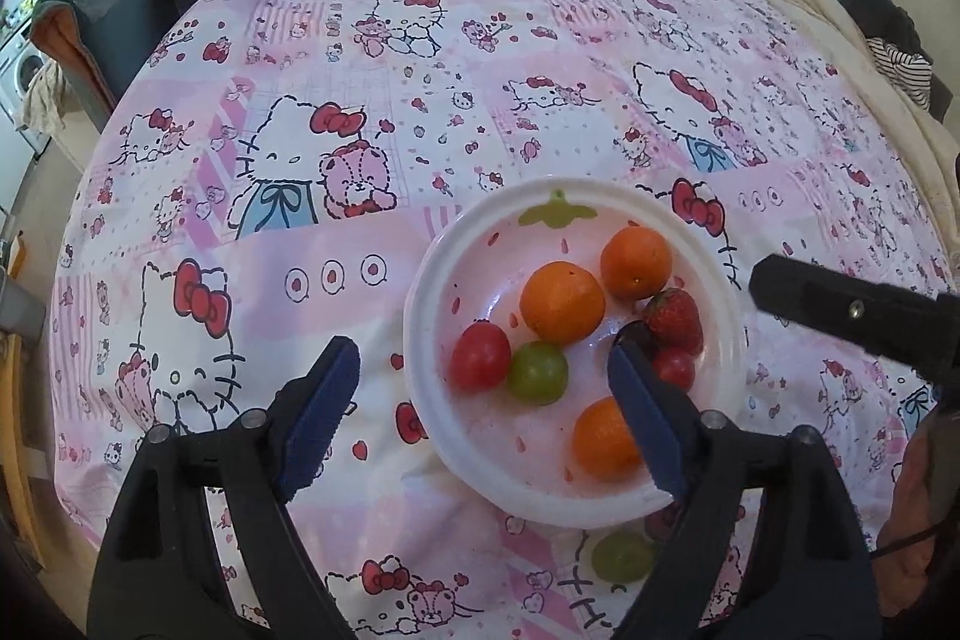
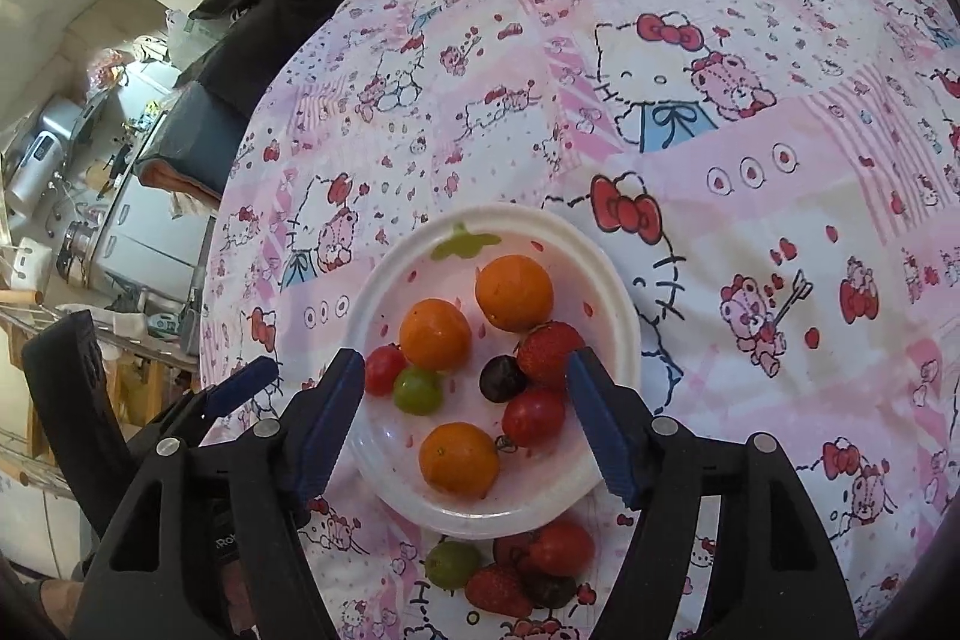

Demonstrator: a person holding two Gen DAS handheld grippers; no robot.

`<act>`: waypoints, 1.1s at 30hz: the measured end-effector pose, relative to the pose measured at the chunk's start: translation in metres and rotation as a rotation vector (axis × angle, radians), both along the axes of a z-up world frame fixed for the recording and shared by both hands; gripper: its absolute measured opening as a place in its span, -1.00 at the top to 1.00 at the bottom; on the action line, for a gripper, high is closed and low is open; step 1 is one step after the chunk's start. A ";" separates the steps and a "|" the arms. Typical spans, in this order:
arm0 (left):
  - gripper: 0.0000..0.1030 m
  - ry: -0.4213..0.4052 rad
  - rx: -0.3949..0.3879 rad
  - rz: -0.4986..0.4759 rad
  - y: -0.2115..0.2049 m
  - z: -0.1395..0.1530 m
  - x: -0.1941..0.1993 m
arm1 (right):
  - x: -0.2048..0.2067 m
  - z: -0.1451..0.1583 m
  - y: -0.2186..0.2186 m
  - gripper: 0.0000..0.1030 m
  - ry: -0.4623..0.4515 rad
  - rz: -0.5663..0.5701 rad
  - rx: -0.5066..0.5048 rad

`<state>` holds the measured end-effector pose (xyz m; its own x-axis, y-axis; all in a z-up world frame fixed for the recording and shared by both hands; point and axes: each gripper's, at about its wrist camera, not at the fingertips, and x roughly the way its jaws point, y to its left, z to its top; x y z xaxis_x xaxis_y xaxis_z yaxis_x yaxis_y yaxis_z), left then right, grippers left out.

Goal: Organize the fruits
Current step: 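Withdraw both tools from the plate toward the fruit cluster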

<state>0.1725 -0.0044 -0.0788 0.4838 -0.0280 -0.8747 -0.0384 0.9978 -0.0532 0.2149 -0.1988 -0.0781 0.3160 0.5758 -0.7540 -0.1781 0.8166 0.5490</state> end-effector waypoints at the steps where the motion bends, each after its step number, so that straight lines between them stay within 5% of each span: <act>1: -0.60 -0.004 -0.001 0.002 0.000 0.001 -0.001 | 0.000 0.001 -0.001 -0.41 -0.002 -0.004 0.004; 26: -0.75 -0.134 -0.018 0.049 0.017 0.055 -0.068 | -0.065 0.055 -0.052 -0.41 -0.100 -0.095 -0.006; 33: -0.75 -0.124 -0.038 0.072 0.017 0.052 -0.089 | -0.087 0.044 -0.064 -0.41 -0.036 -0.125 -0.021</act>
<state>0.0836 0.0130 -0.0270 0.5897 -0.0214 -0.8073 -0.1009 0.9899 -0.0999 0.1276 -0.2631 -0.0338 0.4117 0.5146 -0.7521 -0.0939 0.8448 0.5267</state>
